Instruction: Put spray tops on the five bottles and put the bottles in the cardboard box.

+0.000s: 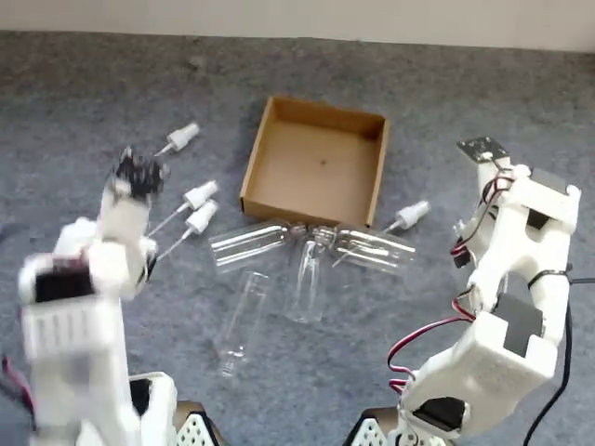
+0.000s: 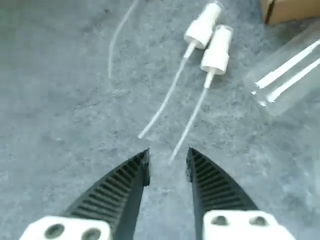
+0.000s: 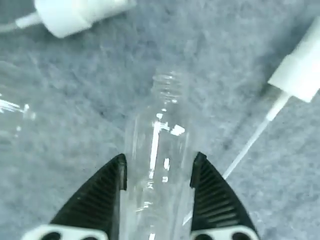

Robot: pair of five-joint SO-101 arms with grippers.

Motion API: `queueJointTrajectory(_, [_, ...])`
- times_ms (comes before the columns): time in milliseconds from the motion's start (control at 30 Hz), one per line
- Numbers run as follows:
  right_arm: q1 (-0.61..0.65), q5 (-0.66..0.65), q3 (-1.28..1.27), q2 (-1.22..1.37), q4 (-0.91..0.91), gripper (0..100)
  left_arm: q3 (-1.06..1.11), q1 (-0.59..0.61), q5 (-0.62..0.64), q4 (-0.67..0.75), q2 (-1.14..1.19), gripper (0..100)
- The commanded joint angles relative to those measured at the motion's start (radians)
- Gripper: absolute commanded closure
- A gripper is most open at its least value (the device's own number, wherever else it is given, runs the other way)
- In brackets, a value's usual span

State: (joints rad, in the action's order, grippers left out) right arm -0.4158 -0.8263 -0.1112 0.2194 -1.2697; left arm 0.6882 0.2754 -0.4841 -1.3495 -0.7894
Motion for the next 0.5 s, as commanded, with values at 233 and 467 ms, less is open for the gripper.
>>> queueJointTrajectory(233, [-0.044, -0.101, 0.041, -0.183, -0.156, 98.9, -0.378, -0.180, -0.006, -0.144, 0.349, 91])
queueJointTrajectory(467, [-0.031, -0.161, -0.013, -0.225, -0.170, 98.9, -0.499, -0.183, -0.005, -0.141, 0.601, 91])
